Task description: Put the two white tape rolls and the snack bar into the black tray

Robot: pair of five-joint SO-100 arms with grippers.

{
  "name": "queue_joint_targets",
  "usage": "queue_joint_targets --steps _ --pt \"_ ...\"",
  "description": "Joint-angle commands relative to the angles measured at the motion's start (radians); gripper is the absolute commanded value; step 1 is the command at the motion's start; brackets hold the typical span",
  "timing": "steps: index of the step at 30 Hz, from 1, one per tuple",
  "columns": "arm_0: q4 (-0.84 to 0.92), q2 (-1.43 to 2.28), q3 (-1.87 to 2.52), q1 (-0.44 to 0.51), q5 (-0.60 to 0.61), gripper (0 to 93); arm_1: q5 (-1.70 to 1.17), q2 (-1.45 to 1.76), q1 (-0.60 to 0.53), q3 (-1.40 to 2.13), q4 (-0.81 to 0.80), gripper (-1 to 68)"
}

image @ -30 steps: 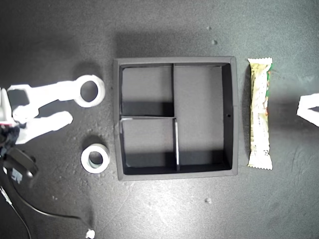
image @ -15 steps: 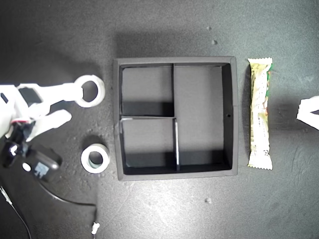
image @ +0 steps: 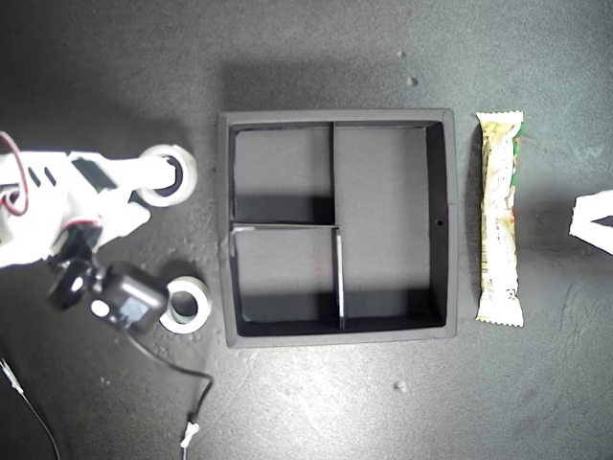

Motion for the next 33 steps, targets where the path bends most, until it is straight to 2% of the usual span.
queue_joint_targets --steps 1,3,6,8,9,14,17,22,29,33 --pt "0.091 -0.129 -0.161 -0.061 -0.032 1.4 0.256 0.009 0.064 0.012 -0.012 -0.4" --pt "0.164 -0.160 -0.241 -0.081 -0.026 0.3 0.230 0.009 0.109 0.011 -0.031 -0.4" --pt "0.278 -0.101 -0.353 -0.089 0.002 0.2 -0.252 0.009 0.179 -0.003 -0.141 -0.4" --pt "0.353 -0.034 -0.437 -0.084 0.023 0.2 -0.706 0.009 0.137 -0.052 -0.123 -0.4" --pt "0.385 -0.006 -0.483 -0.077 0.031 0.2 -0.839 0.009 0.121 -0.058 -0.100 -0.4" --pt "0.437 0.002 -0.686 -0.021 0.043 0.2 -1.223 -0.003 0.084 -0.107 0.000 -0.3" --pt "0.411 -0.086 -0.770 0.003 0.044 0.4 -1.325 -0.005 0.048 -0.173 0.011 0.0" --pt "0.368 -0.270 -0.879 0.012 0.041 1.4 -1.391 -0.009 0.011 -0.218 0.023 8.3" --pt "0.347 -0.456 -0.973 0.034 0.012 2.2 -1.442 -0.012 -0.014 -0.265 0.037 12.6" --pt "0.336 -0.514 -0.986 0.020 0.012 2.3 -1.473 -0.242 -0.044 -0.373 -0.014 14.8"
